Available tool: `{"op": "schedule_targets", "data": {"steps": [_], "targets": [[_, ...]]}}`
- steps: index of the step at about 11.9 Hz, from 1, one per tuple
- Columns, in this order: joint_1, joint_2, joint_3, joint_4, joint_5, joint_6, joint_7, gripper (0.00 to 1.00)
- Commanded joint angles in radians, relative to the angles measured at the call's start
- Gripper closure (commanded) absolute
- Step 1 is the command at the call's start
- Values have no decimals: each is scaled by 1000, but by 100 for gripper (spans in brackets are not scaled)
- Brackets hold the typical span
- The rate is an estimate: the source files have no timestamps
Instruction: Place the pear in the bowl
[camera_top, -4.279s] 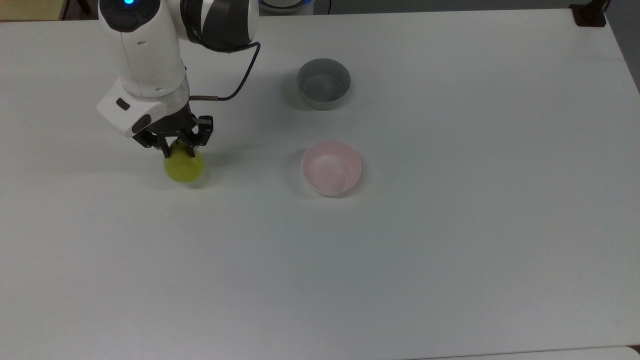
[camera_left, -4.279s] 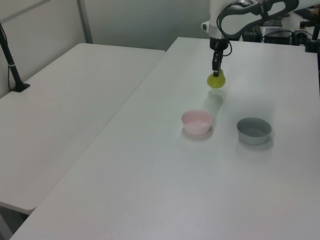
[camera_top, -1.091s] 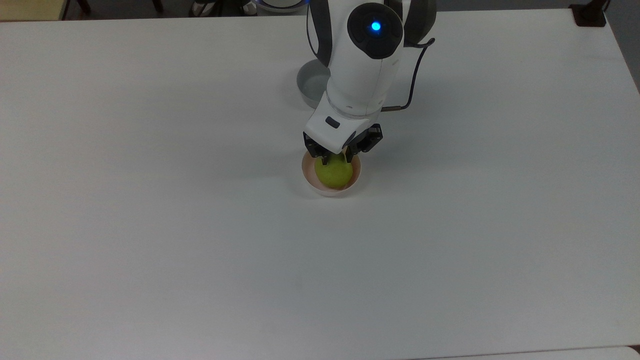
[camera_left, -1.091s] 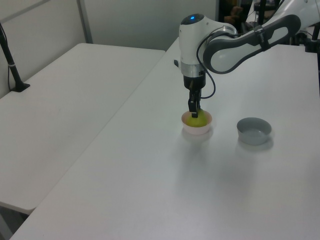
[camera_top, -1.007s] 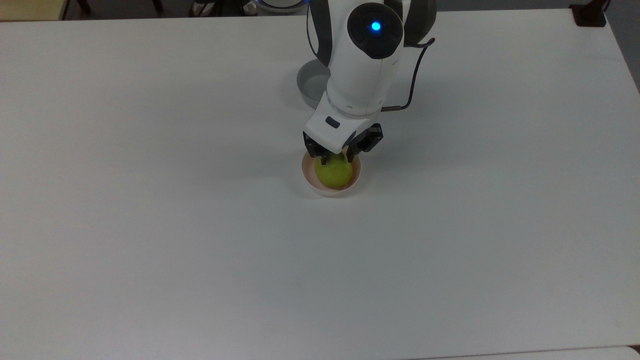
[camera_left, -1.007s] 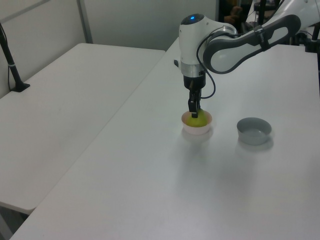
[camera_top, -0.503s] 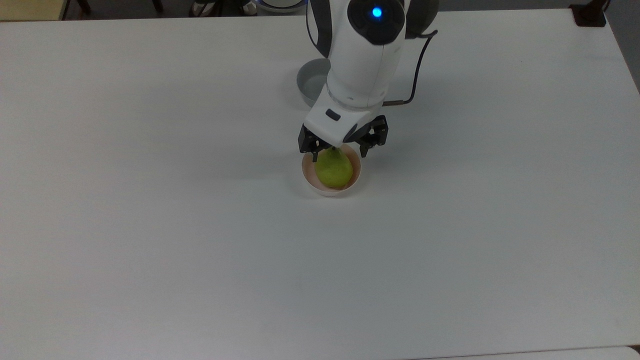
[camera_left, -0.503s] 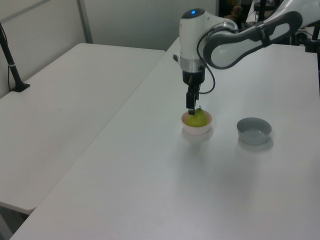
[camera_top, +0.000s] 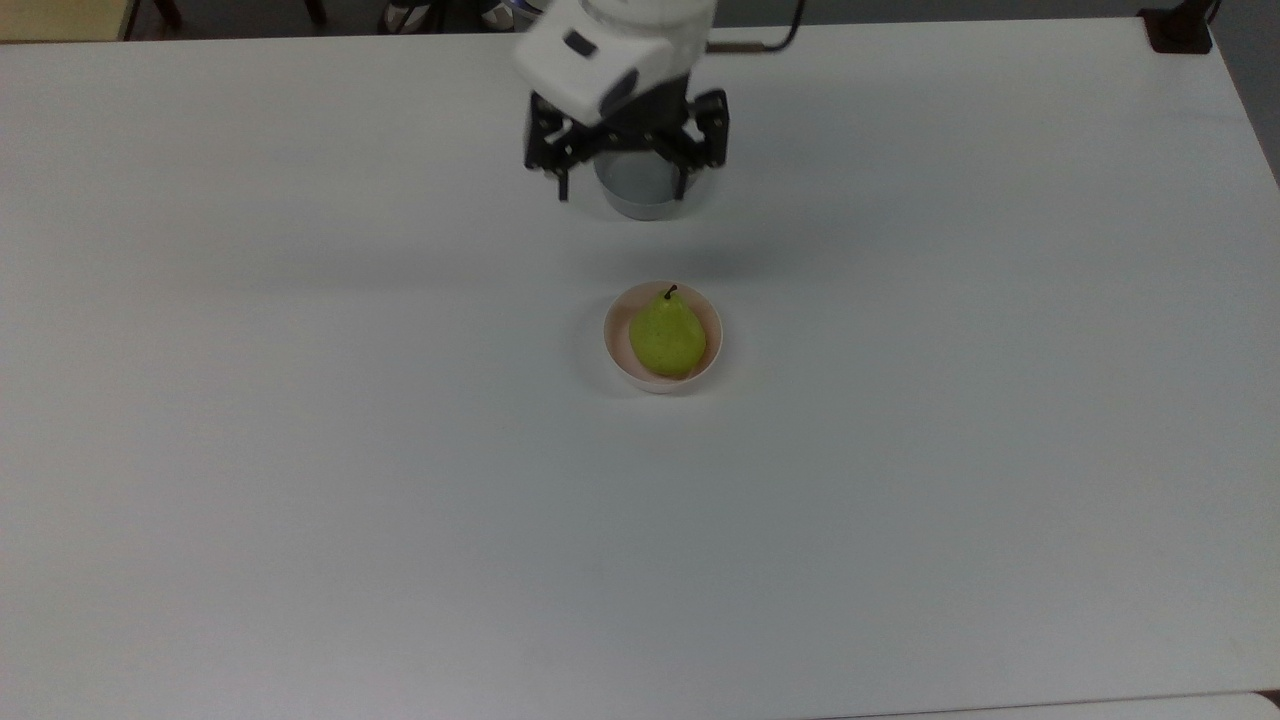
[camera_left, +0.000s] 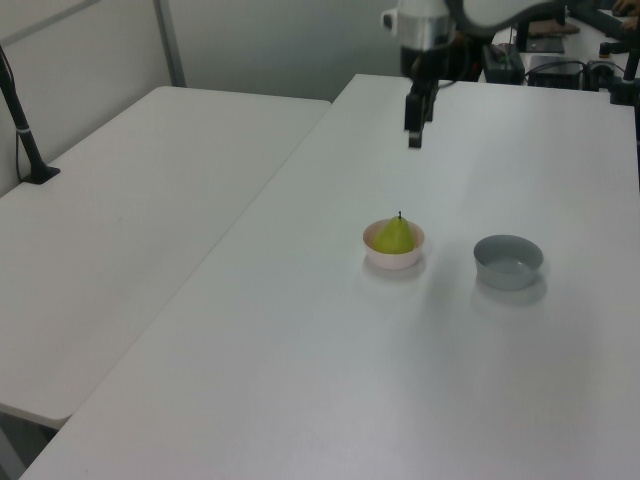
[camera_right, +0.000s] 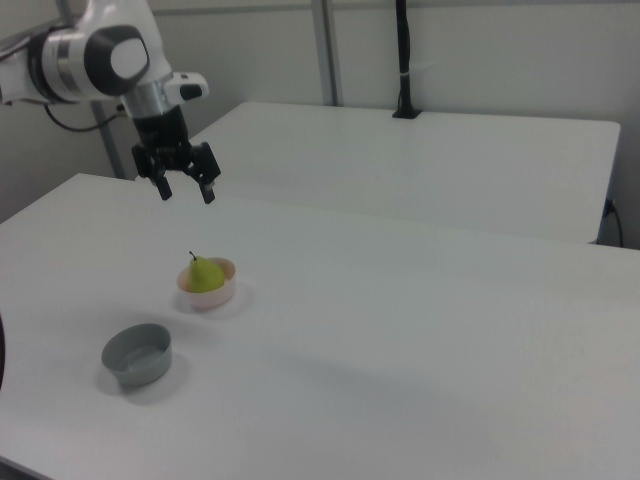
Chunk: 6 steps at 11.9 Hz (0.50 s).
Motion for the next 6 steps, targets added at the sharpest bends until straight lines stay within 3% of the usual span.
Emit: {"op": "schedule_targets", "data": {"steps": [1, 6], "targets": [[-55, -112, -1, -36, 4, -74, 10, 0], [-127, -187, 9, -67, 42, -94, -1, 0]]}}
